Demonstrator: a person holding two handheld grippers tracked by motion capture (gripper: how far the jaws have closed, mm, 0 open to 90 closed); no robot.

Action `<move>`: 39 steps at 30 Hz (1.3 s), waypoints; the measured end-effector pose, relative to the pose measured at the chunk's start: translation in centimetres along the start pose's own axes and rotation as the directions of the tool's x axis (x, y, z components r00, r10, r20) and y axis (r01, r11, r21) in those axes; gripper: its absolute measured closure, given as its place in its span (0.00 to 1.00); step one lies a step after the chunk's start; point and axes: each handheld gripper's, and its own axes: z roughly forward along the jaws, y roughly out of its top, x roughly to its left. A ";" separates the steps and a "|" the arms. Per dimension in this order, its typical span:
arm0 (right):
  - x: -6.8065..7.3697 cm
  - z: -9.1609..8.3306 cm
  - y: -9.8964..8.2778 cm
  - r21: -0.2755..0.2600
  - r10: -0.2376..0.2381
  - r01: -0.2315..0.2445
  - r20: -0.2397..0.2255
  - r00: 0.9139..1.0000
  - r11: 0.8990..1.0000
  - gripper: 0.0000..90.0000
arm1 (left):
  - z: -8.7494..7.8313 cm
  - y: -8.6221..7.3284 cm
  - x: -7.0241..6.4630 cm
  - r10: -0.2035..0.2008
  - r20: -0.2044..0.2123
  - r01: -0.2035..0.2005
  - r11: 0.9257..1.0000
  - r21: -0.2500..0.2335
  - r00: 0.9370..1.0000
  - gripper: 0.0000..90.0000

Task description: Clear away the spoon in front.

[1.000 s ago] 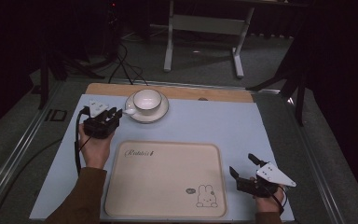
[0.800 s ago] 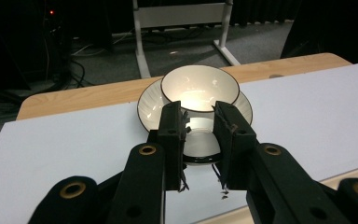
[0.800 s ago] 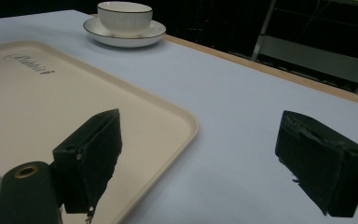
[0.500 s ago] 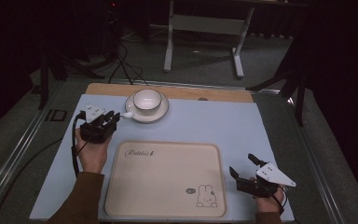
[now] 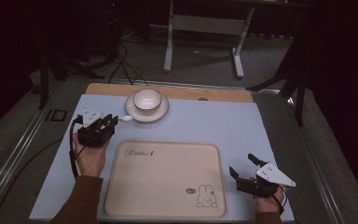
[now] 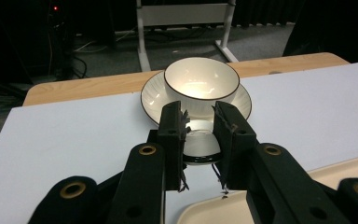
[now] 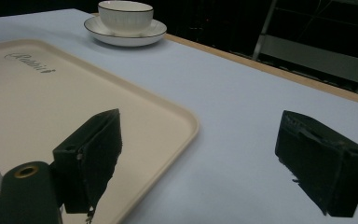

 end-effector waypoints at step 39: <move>0.0 0.1 0.1 -0.003 -0.002 0.002 -0.001 1.000 1.000 0.16 | -1.8 -3.4 -0.4 -0.010 -0.008 0.010 1.000 0.006 1.000 0.82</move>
